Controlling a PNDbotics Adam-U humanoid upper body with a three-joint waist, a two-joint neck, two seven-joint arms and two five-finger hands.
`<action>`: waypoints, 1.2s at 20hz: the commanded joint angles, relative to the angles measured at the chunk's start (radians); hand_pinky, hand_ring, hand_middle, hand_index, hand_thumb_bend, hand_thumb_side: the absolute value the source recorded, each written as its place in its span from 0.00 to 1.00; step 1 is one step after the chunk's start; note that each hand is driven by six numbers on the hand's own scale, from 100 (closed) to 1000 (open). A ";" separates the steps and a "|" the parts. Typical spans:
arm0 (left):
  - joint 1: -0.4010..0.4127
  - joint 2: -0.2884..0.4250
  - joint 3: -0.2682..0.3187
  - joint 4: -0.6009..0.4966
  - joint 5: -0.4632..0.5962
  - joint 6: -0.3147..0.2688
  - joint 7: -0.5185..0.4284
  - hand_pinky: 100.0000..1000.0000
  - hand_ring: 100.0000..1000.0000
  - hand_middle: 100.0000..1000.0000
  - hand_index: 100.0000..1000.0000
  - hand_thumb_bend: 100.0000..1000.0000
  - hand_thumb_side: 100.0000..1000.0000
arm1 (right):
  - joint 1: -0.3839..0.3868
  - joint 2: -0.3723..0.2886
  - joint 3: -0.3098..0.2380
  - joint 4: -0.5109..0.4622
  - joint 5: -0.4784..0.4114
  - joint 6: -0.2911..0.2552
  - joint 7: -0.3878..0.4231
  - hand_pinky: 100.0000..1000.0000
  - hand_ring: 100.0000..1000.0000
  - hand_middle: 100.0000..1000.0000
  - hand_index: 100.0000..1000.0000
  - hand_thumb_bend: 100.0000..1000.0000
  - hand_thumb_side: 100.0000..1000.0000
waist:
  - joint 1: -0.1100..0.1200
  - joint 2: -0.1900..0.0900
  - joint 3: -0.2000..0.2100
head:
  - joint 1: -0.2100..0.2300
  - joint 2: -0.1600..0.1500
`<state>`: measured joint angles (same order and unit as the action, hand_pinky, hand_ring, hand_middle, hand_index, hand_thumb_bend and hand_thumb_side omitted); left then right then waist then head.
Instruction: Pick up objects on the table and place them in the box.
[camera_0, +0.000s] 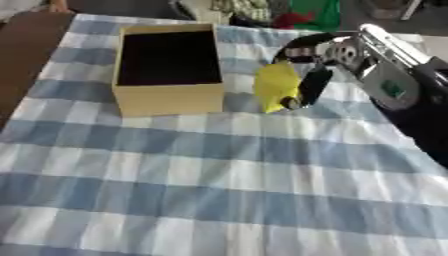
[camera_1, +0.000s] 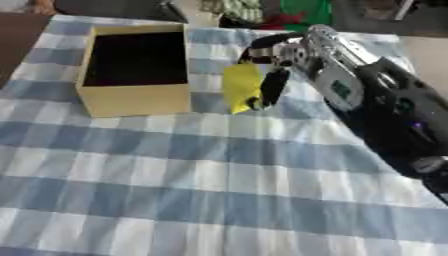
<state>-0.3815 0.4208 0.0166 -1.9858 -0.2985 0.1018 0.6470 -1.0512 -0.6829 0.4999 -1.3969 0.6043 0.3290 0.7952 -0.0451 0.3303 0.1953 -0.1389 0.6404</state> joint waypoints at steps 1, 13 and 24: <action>-0.012 0.014 0.003 -0.014 -0.003 0.000 -0.003 0.94 0.67 0.47 0.69 0.00 0.17 | -0.043 -0.019 -0.029 -0.034 -0.015 0.025 -0.006 0.95 0.97 0.61 0.74 0.00 0.00 | 0.004 -0.029 0.003 | -0.011 0.011; -0.024 0.010 -0.009 -0.014 0.000 -0.003 -0.016 0.94 0.67 0.47 0.69 0.00 0.17 | -0.249 0.207 -0.072 0.160 0.076 0.032 -0.049 0.95 0.96 0.59 0.74 0.00 0.00 | 0.004 -0.044 0.030 | -0.057 0.019; -0.045 0.001 -0.018 -0.014 0.005 -0.009 -0.024 0.94 0.67 0.47 0.69 0.00 0.18 | -0.310 0.376 -0.146 0.367 0.185 -0.009 -0.144 0.95 0.97 0.60 0.75 0.00 0.00 | -0.011 -0.028 0.070 | -0.099 -0.007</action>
<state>-0.4128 0.4125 -0.0027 -1.9858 -0.2959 0.0949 0.6264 -1.3295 -0.3113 0.3725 -1.0421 0.7696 0.3217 0.6657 -0.0634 0.3206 0.2651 -0.2322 0.6471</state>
